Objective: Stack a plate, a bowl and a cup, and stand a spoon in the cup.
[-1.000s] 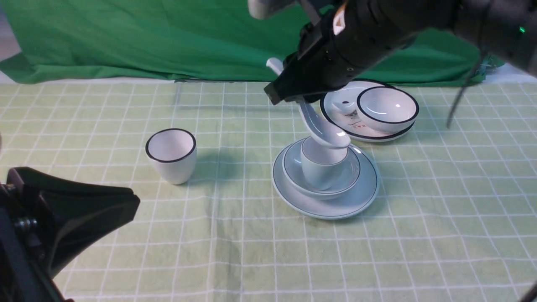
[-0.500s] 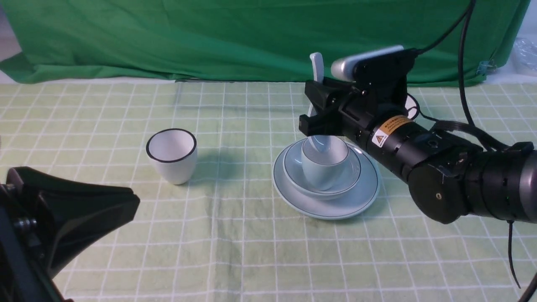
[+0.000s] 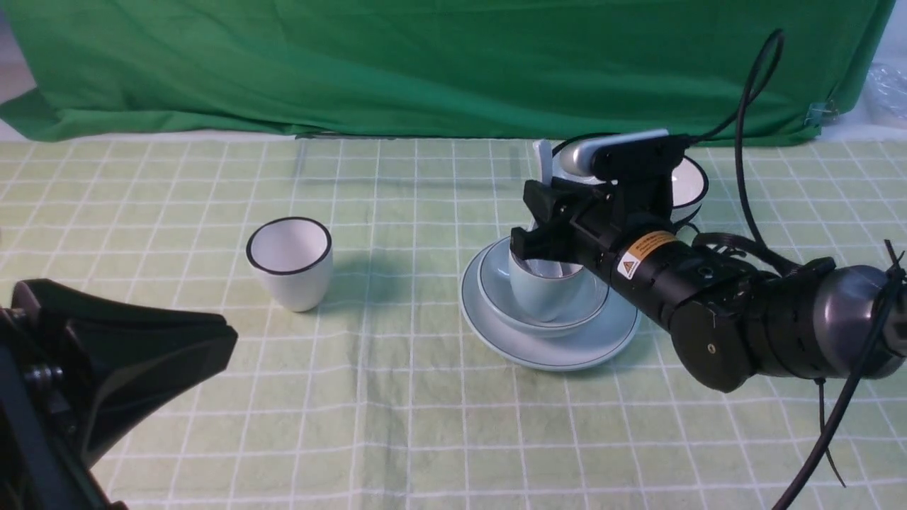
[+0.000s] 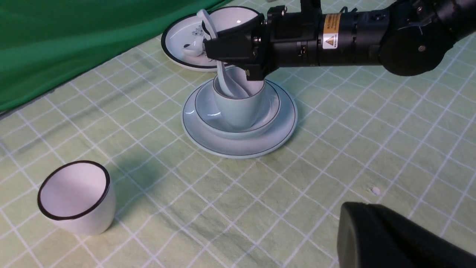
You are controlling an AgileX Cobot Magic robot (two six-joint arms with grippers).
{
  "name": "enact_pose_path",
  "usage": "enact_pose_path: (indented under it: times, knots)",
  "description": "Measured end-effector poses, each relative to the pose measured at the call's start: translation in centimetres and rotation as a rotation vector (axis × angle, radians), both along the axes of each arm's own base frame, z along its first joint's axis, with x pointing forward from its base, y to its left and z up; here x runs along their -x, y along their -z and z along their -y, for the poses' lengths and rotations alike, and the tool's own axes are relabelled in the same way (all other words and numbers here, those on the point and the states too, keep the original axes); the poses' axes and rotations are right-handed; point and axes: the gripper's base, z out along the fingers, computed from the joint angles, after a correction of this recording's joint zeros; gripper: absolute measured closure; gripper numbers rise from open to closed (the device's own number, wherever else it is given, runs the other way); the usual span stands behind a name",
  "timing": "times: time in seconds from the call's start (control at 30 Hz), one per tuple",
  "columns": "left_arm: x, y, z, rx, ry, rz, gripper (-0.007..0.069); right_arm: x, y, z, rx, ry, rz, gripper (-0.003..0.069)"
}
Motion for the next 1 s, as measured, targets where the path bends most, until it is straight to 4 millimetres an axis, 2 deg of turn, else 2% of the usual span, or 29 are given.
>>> enact_pose_path:
  times: [0.17, 0.3, 0.4, 0.47, 0.53, 0.67, 0.73, 0.83, 0.9, 1.0]
  knots:
    - [0.0, 0.0, 0.0, 0.001, 0.0, -0.001, 0.0623, 0.0, 0.0, 0.0, 0.0, 0.0, -0.003, 0.0311]
    - [0.0, 0.0, 0.0, 0.001, 0.0, 0.0, 0.0623, 0.5, -1.5, 0.1, -0.003, -0.002, -0.02, 0.0259]
    - [0.0, -0.1, 0.1, 0.014, 0.0, 0.012, 0.0623, 2.2, -5.6, 0.5, 0.009, -0.019, -0.039, 0.0246]
    - [0.1, -0.3, 0.0, 0.018, 0.016, 0.056, 0.0623, 4.4, -9.0, 1.1, 0.046, -0.044, -0.071, 0.0247]
    - [0.6, 0.0, -0.4, 0.066, 0.037, 0.125, 0.0623, 7.1, -12.0, 2.1, 0.105, -0.073, -0.118, 0.0272]
    - [1.9, 2.0, -1.3, 0.159, 0.042, 0.191, 0.0623, 11.2, -14.8, 4.0, 0.188, -0.105, -0.208, 0.0373]
    - [2.3, 2.8, -1.7, 0.197, 0.04, 0.225, 0.0623, 12.5, -15.2, 4.8, 0.208, -0.111, -0.238, 0.0419]
    - [3.3, 5.1, -2.8, 0.313, 0.029, 0.346, 0.0623, 16.1, -15.0, 7.0, 0.253, -0.12, -0.311, 0.0564]
    - [3.6, 6.5, -3.2, 0.369, 0.021, 0.407, 0.0623, 18.2, -14.6, 8.4, 0.248, -0.115, -0.338, 0.062]
    - [3.5, 8.2, -3.2, 0.391, 0.016, 0.434, 0.0623, 20.2, -14.3, 9.6, 0.223, -0.105, -0.345, 0.0631]
